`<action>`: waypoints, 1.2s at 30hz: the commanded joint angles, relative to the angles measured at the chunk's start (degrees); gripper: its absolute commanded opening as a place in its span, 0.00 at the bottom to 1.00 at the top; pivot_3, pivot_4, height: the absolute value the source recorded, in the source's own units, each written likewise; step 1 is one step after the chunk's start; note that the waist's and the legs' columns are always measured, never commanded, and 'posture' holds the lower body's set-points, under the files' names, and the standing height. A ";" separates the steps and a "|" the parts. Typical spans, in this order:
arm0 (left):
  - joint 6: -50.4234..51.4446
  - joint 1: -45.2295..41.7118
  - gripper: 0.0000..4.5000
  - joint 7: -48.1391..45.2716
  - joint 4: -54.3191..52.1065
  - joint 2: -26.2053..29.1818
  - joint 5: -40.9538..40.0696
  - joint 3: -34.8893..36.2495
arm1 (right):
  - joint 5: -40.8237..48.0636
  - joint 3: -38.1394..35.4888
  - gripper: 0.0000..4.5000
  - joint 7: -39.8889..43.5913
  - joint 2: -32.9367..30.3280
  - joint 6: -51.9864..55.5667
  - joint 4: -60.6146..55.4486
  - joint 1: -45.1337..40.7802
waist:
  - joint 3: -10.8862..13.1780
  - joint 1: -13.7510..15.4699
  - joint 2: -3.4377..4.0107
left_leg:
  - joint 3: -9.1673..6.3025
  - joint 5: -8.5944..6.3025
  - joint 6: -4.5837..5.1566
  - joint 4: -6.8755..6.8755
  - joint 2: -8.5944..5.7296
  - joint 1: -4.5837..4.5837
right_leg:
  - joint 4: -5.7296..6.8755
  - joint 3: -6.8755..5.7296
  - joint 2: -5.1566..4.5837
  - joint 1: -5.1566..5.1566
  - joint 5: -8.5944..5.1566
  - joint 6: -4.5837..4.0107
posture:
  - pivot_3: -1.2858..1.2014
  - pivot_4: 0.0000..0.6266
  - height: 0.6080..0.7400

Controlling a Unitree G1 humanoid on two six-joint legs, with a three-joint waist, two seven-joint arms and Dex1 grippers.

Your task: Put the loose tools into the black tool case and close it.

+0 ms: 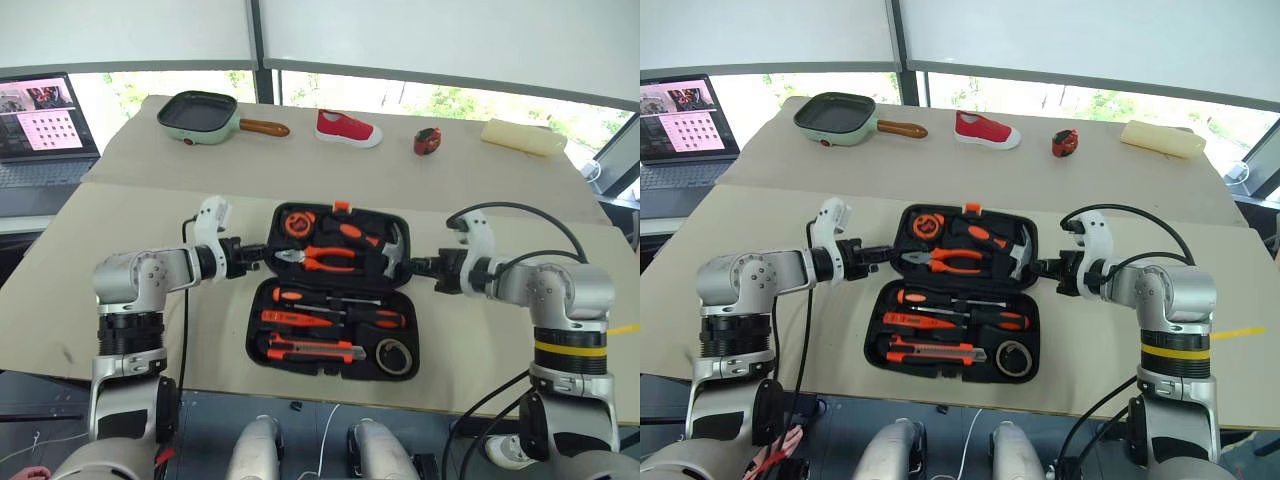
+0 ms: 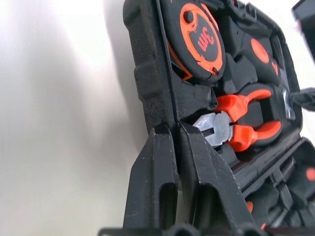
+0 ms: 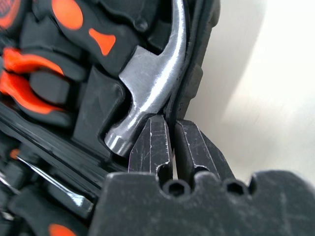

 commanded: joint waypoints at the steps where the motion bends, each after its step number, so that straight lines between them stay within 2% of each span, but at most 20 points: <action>1: -10.88 0.29 0.04 -4.24 -5.00 -1.57 -0.95 -1.99 | -1.12 2.68 0.06 3.07 -0.03 -11.33 -5.34 -0.43 | 0.00 -0.10 0.00 | 0.01 0.00 0.00 -0.03 0.00 0.00 | -0.02 0.01 0.00 0.00 0.00 0.00 | 0.52 0.24 1.00; 5: -22.84 6.83 0.04 -4.14 -9.32 -1.78 3.03 -4.46 | -5.57 4.75 0.06 3.36 -0.96 -22.60 -9.91 6.15 | 0.00 0.00 0.00 | 0.02 -0.02 -0.02 -0.14 0.01 0.00 | -0.15 0.02 0.00 0.00 0.00 0.00 | 0.52 0.24 1.00; 10: -31.61 16.41 0.04 -3.60 -13.72 -0.34 7.31 -6.72 | -7.02 4.77 0.06 3.68 -0.52 -31.98 -16.99 15.90 | 0.00 0.05 0.01 | 0.03 -0.04 -0.04 -0.15 0.02 -0.06 | -0.25 0.02 -0.01 -0.01 0.00 0.01 | 0.52 0.24 1.00; 18: -37.03 22.89 0.04 0.36 -16.17 -0.83 8.07 -4.46 | -11.31 5.01 0.06 4.53 -0.31 -46.76 -19.11 24.53 | -0.01 -0.10 0.01 | 0.03 -0.04 -0.05 -0.13 0.03 0.16 | -0.12 0.04 0.01 0.12 0.01 0.01 | 0.52 0.24 1.00; 22: -42.56 25.00 0.04 1.21 -16.63 0.22 10.03 -3.75 | -16.96 6.86 0.06 6.81 -3.01 -58.59 -17.30 28.58 | -0.01 -0.12 0.01 | 0.04 -0.04 -0.06 -0.13 0.04 0.18 | -0.12 0.06 0.02 0.10 0.01 0.01 | 0.52 0.24 1.00; 26: -43.22 27.32 0.04 1.92 -17.44 1.30 9.70 -2.05 | -20.94 6.60 0.06 6.89 -4.31 -68.15 -15.84 32.29 | -0.01 -0.15 0.01 | 0.04 -0.03 -0.06 -0.13 0.04 0.23 | -0.08 0.07 0.03 0.14 0.01 0.01 | 0.52 0.24 1.00; 28: -43.51 28.44 0.17 2.27 -17.98 1.73 9.66 -1.54 | -22.45 6.39 0.00 6.75 -4.71 -72.24 -15.26 33.73 | -0.01 -0.21 0.02 | 0.06 -0.03 -0.06 -0.13 0.04 0.30 | -0.08 0.09 0.03 0.18 0.01 0.01 | 0.52 0.24 1.00; 29: -43.25 29.47 0.20 2.18 -18.63 2.13 9.51 -1.38 | -24.85 6.37 0.00 6.62 -5.67 -78.15 -14.23 35.01 | -0.01 -0.22 0.02 | 0.06 -0.03 -0.06 -0.13 0.05 0.32 | -0.07 0.10 0.03 0.19 0.00 0.01 | 0.52 0.24 1.00; 30: -42.89 30.42 0.29 2.25 -19.31 2.45 9.37 -1.22 | -27.38 6.27 0.00 6.21 -6.55 -84.03 -13.08 36.13 | -0.02 -0.18 0.03 | 0.06 -0.03 -0.07 -0.13 0.05 0.32 | -0.07 0.10 0.04 0.18 0.00 0.00 | 0.52 0.24 1.00; 31: -42.27 31.74 0.39 2.42 -20.57 2.67 8.91 -0.80 | -29.81 5.70 0.09 5.45 -7.50 -89.86 -11.90 37.71 | -0.03 -0.18 0.04 | 0.07 -0.03 -0.07 -0.14 0.04 0.33 | -0.06 0.11 0.03 0.19 0.00 0.01 | 0.52 0.24 1.00; 32: -41.21 33.51 0.44 2.58 -22.47 3.00 8.07 -0.10 | -31.32 4.61 0.18 4.95 -8.43 -95.06 -11.32 39.92 | -0.03 -0.19 0.05 | 0.09 -0.04 -0.07 -0.14 0.04 0.35 | -0.08 0.12 0.03 0.20 0.00 0.01 | 0.52 0.24 1.00; 33: -40.45 34.83 0.53 2.80 -24.01 3.17 7.44 0.40 | -31.96 3.79 0.22 4.51 -9.04 -98.30 -10.91 41.51 | -0.03 -0.20 0.05 | 0.09 -0.04 -0.07 -0.14 0.05 0.37 | -0.08 0.13 0.03 0.21 0.00 0.01 | 0.52 0.24 1.00; 36: -35.14 40.31 0.78 2.83 -31.90 5.90 3.47 5.01 | -30.40 -1.34 0.45 5.36 -11.42 -103.61 -14.86 49.67 | -0.03 -0.21 0.04 | 0.09 -0.04 -0.07 -0.14 0.09 0.42 | -0.08 0.13 0.04 0.25 -0.01 0.01 | 0.52 0.24 1.00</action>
